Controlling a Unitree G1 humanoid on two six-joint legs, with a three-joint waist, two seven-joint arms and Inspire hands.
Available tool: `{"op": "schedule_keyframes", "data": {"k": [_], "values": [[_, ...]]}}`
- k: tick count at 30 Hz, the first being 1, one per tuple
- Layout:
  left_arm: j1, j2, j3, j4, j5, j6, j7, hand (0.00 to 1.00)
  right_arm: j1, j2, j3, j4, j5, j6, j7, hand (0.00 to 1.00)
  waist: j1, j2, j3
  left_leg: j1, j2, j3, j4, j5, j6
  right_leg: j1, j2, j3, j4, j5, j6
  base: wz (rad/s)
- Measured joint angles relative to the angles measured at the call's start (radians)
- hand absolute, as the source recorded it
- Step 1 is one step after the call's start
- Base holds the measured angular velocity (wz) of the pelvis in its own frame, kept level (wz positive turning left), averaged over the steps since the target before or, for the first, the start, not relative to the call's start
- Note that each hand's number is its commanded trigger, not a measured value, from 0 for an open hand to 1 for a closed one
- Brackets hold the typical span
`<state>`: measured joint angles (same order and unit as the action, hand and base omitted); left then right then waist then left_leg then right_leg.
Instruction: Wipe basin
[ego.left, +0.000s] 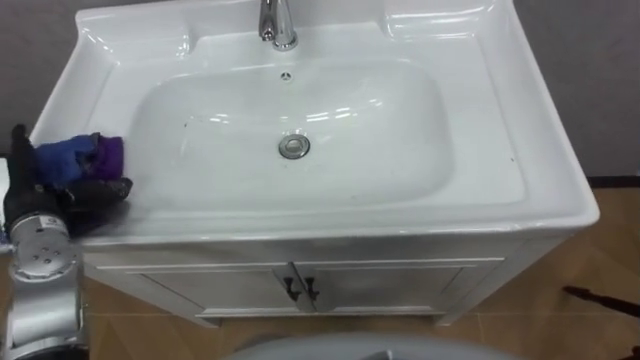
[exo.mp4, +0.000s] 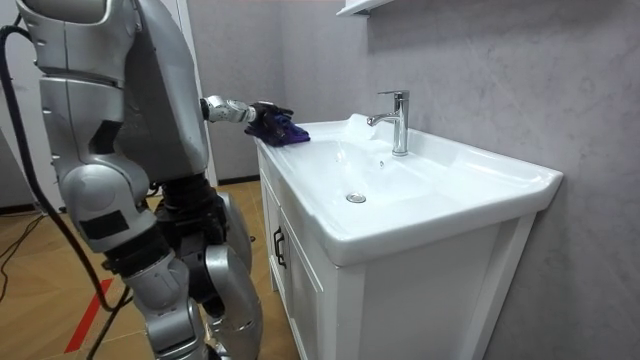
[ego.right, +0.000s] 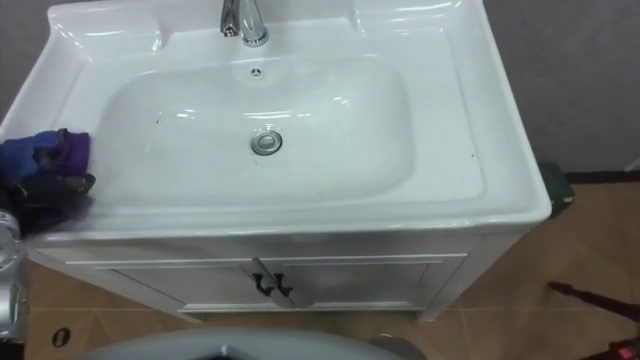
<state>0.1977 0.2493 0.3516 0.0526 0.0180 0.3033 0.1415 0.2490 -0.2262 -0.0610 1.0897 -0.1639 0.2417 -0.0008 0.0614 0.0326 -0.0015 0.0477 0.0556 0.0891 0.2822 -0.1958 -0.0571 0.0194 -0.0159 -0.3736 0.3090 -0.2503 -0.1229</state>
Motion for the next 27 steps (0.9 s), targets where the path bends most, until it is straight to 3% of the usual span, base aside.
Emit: {"op": "schedule_keyframes", "data": {"k": [3,5,16,20,27], "values": [[0.000,-0.001,0.003,0.000,-0.128,-0.007,-0.009,0.00,0.000,-0.001,-0.002,-0.006,0.001,0.000,0.000,0.00,0.001,0.001,0.0002,-0.002,0.001,0.018,0.006,-0.002,0.003,-0.001,-0.002,0.000,0.000,-0.003,0.005,0.00],[0.000,-0.001,0.007,0.002,-0.148,-0.013,-0.022,0.00,-0.002,0.000,-0.002,-0.006,0.001,0.000,0.000,0.00,0.002,0.001,0.0003,-0.003,0.001,0.020,0.009,-0.002,0.004,-0.001,-0.002,0.000,0.000,-0.003,0.006,0.00],[0.001,-0.001,0.020,0.038,-0.147,-0.055,-0.089,0.00,0.006,-0.001,-0.002,-0.012,0.000,-0.008,0.014,0.00,0.020,0.012,-0.0011,0.018,0.000,0.025,-0.011,-0.003,0.005,0.010,-0.003,0.003,-0.001,-0.003,0.006,0.00],[0.001,-0.001,0.021,0.064,-0.141,-0.073,-0.086,0.00,0.016,-0.001,-0.002,-0.010,0.000,-0.042,0.014,0.00,0.020,0.019,-0.0006,0.025,0.000,0.032,-0.009,-0.003,0.005,0.016,-0.003,0.011,0.001,-0.005,0.008,-0.05],[0.002,0.000,0.020,0.068,-0.015,-0.073,-0.063,0.00,0.026,-0.003,-0.003,-0.011,-0.001,-0.048,0.006,0.00,0.021,0.019,-0.0009,0.026,0.001,0.040,-0.008,-0.003,0.006,0.014,-0.001,0.022,0.002,-0.005,0.008,-0.04]]}}
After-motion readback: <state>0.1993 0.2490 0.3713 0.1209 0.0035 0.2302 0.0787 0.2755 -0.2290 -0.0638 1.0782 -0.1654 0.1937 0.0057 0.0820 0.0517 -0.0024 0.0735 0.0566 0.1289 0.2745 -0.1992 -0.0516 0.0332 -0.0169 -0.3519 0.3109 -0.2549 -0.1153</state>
